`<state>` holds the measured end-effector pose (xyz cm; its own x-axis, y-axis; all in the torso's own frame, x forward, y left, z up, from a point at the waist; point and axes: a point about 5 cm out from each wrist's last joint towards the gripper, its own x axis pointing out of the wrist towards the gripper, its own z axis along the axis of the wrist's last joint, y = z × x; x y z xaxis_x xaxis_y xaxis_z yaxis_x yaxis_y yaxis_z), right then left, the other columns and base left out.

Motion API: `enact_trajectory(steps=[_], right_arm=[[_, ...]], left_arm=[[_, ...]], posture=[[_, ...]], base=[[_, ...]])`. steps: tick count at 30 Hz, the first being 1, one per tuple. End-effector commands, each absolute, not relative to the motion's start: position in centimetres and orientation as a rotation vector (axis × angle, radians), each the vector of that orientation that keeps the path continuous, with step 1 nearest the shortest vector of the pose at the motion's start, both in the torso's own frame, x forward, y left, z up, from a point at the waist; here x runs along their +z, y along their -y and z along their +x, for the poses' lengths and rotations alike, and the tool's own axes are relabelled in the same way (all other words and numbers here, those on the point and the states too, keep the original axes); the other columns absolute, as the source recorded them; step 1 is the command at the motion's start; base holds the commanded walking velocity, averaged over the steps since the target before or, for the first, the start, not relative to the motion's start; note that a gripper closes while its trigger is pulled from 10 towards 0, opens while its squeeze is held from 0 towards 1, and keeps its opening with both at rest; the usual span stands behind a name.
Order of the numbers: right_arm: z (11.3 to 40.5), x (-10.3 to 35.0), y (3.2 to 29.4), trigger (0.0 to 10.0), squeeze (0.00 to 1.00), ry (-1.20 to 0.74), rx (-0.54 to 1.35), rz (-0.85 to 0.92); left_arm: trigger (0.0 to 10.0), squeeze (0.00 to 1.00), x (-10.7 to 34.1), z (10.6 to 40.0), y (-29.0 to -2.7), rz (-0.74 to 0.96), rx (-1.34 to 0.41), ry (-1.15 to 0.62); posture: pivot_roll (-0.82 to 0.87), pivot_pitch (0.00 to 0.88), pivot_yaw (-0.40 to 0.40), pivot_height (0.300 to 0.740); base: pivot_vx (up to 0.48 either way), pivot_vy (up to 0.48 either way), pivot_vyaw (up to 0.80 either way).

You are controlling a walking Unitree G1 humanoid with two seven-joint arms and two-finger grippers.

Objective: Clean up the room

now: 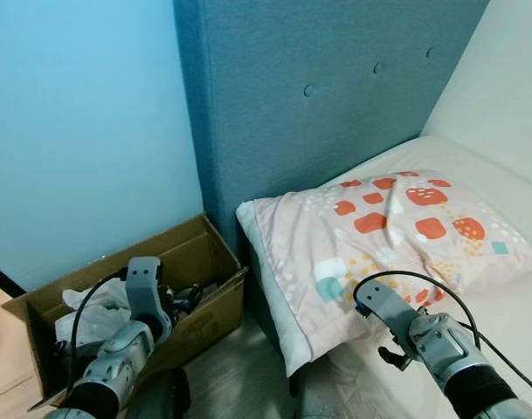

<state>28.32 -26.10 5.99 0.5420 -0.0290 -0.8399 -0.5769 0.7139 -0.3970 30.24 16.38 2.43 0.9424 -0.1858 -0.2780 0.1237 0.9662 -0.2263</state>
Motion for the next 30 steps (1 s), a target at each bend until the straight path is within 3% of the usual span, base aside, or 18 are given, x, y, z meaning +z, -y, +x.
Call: enact_trajectory(steps=[1, 3, 5, 6, 7, 8, 14, 20, 22, 24, 25, 28, 30], right_arm=[[28.7, 6.2, 24.5, 10.0, 0.00, -0.873, 0.460, -0.708], [28.7, 6.2, 24.5, 10.0, 0.00, -0.873, 0.460, -0.708], [28.9, 8.4, 19.7, 10.0, 0.00, -0.591, 0.754, -0.619], [28.9, 8.4, 19.7, 10.0, 0.00, -0.591, 0.754, -0.619], [28.1, 10.9, 16.9, 10.0, 0.00, -0.415, 0.942, -0.519], [27.5, 11.6, 16.4, 10.0, 0.00, -0.397, 1.006, -0.482], [24.8, 11.2, 16.6, 10.0, 0.00, -0.512, 1.196, -0.513], [24.2, 10.9, 16.9, 10.0, 0.00, -0.551, 1.233, -0.543], [23.8, 8.1, 19.6, 10.0, 0.00, -0.667, 1.165, -0.886], [23.8, 8.1, 19.6, 10.0, 0.00, -0.667, 1.165, -0.886], [24.4, 6.8, 20.3, 10.0, 0.00, -0.636, 1.099, -1.069], [24.4, 6.8, 20.3, 10.0, 0.00, -0.636, 1.099, -1.069], [24.9, 4.8, 19.5, 10.0, 0.00, -0.510, 1.061, -1.315]], left_arm=[[10.0, 1.00, 1.9, 29.9, -16.0, -0.206, -0.171, -0.322], [10.0, 1.00, 1.9, 29.9, -16.0, -0.206, -0.171, -0.322], [10.0, 1.00, 1.9, 29.9, -15.8, -0.209, -0.177, -0.324], [10.0, 1.00, 1.9, 29.9, -15.8, -0.209, -0.177, -0.324], [10.0, 1.00, 1.7, 29.8, -15.6, -0.210, -0.180, -0.327], [10.0, 1.00, 1.7, 29.8, -15.6, -0.212, -0.178, -0.329], [10.0, 1.00, 1.4, 29.6, -15.6, -0.213, -0.174, -0.335], [10.0, 1.00, 1.4, 29.6, -15.6, -0.213, -0.174, -0.336], [10.0, 1.00, 1.3, 29.5, -15.6, -0.213, -0.174, -0.339], [10.0, 1.00, 1.3, 29.5, -15.6, -0.213, -0.174, -0.339], [10.0, 1.00, 1.2, 29.5, -15.5, -0.214, -0.175, -0.341], [10.0, 1.00, 1.2, 29.5, -15.5, -0.214, -0.175, -0.341], [10.0, 1.00, 1.2, 29.6, -15.2, -0.215, -0.183, -0.343]], posture=[[-0.07, 0.132, -0.089, 0.598], [-0.07, 0.132, -0.089, 0.598], [-0.07, 0.137, -0.093, 0.598], [-0.07, 0.137, -0.093, 0.598], [-0.08, 0.135, -0.097, 0.598], [-0.08, 0.134, -0.098, 0.598], [-0.08, 0.130, -0.106, 0.598], [-0.08, 0.130, -0.106, 0.598], [-0.09, 0.124, -0.109, 0.598], [-0.09, 0.124, -0.109, 0.598], [-0.10, 0.121, -0.109, 0.598], [-0.10, 0.121, -0.109, 0.598], [-0.10, 0.115, -0.111, 0.598]], base=[[0.000, 0.000, 0.00], [0.000, 0.000, 0.00], [0.000, 0.000, 0.00], [0.000, 0.000, 0.00], [0.000, 0.000, 0.00], [0.000, 0.000, 0.00], [0.000, 0.000, 0.00], [0.000, 0.000, 0.00], [0.000, 0.000, 0.00], [0.000, 0.000, 0.00], [0.000, 0.000, 0.00], [0.000, 0.000, 0.00], [0.000, 0.000, 0.00]])
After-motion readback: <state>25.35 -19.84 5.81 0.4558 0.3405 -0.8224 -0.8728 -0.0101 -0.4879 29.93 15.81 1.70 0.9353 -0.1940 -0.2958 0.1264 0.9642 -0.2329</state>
